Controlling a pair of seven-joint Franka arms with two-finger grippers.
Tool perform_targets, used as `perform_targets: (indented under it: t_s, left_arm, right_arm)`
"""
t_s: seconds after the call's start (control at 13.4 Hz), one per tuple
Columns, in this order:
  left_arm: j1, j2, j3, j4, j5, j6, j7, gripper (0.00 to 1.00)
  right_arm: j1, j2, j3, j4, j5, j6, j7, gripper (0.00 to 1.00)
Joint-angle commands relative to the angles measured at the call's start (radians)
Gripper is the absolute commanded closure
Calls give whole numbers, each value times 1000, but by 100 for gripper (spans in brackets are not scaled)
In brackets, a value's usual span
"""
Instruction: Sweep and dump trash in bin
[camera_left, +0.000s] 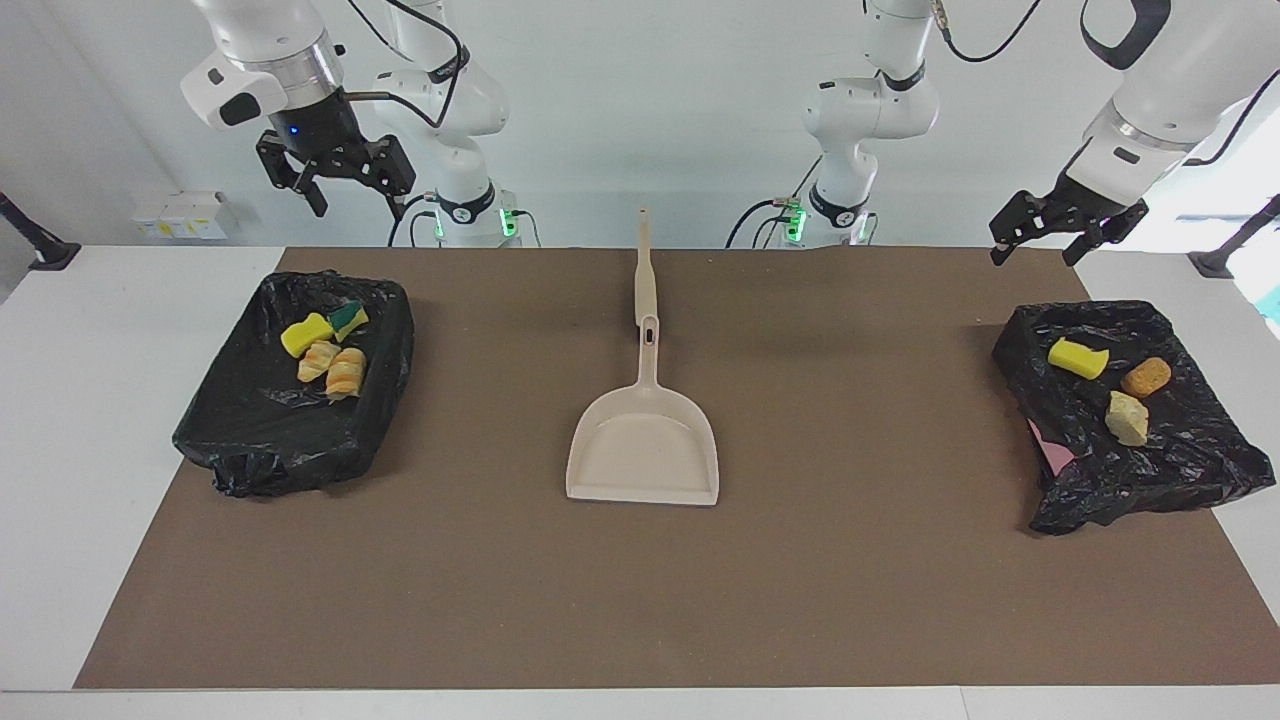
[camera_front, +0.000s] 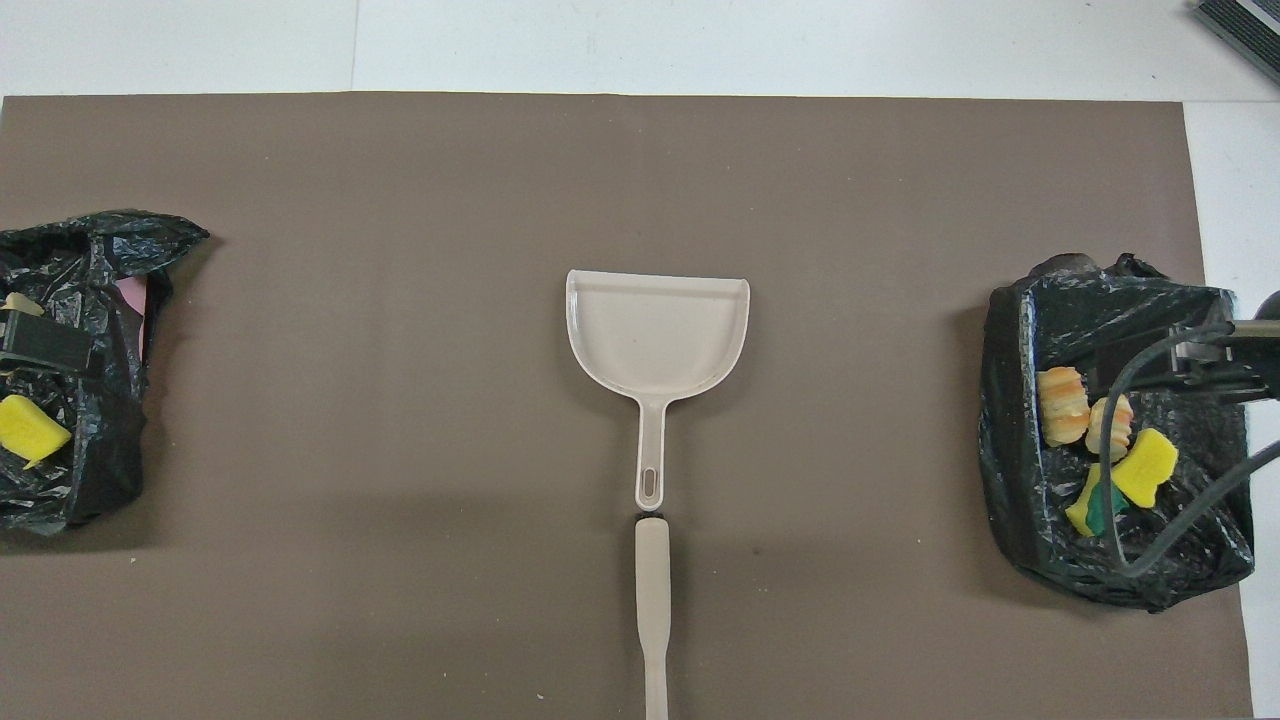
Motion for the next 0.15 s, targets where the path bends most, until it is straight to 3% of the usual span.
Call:
perform_targets:
  t_s: [0.0,0.07]
  left_arm:
    - [7,10,-1,27,-12,-25,2,0]
    - [7,10,-1,27,-12,-22,4,0]
  right_arm:
    - [-18,-7,8,-3,12,-6,-31,0]
    - [-18,-7,6,-3,12,-6,-31,0]
